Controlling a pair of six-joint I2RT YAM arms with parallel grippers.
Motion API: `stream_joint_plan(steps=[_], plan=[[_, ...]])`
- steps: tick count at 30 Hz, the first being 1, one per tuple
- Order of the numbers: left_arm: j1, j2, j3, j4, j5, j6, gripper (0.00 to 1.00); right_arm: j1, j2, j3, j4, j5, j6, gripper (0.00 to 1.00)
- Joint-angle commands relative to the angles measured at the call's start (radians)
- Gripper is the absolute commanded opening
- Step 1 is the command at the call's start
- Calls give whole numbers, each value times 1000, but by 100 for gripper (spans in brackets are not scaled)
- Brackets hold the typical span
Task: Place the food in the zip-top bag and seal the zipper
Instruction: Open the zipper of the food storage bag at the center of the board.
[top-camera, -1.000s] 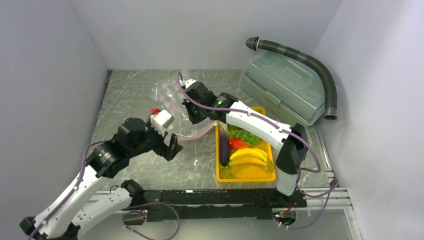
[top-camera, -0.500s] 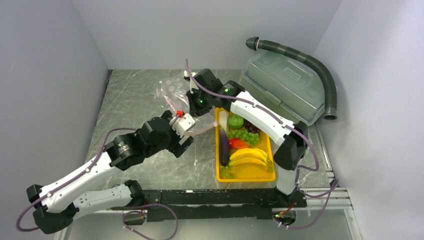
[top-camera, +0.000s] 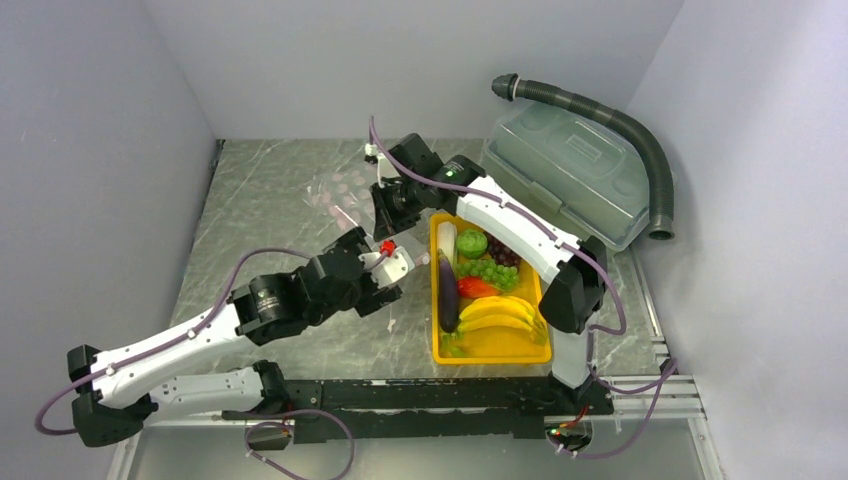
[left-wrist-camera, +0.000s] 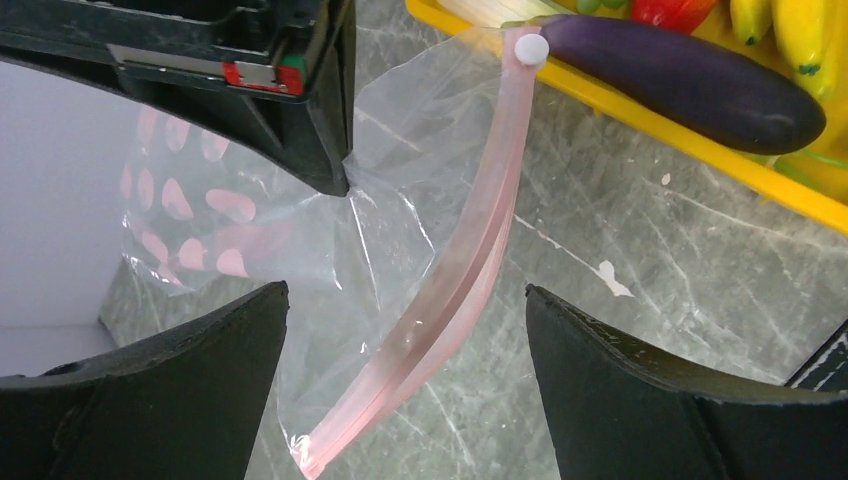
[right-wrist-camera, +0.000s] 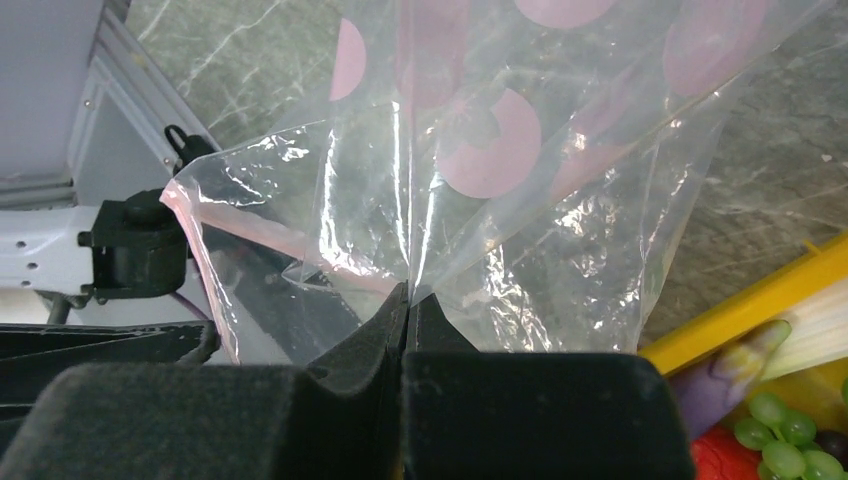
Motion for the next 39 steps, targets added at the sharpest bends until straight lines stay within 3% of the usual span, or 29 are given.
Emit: stream_joint_plan(steps=[1, 9, 15, 25, 27, 28, 32, 33, 39], plan=[[-31, -5, -20, 58, -94, 84, 93, -7, 7, 50, -2, -71, 11, 0], [-57, -5, -57, 127, -202, 135, 84, -7, -6, 28, 7, -109, 15, 0], [-58, -9, -72, 151, -213, 147, 70, -7, -25, -13, 45, -172, 30, 0], [-58, -2, -64, 138, -209, 126, 26, -1, -47, -42, 64, -195, 35, 0], [-58, 1, -61, 133, -207, 119, 14, -1, -53, -46, 67, -193, 37, 0], [-58, 2, -58, 129, -208, 114, 0, -1, -55, -45, 66, -188, 38, 0], [-58, 1, -54, 121, -221, 97, 0, -2, -80, -51, 66, -152, 39, 0], [-58, 0, -55, 116, -227, 92, 0, -2, -90, -54, 66, -139, 37, 4], [-57, 7, -50, 104, -264, 34, 0, -5, -161, -88, 83, -36, 52, 48]])
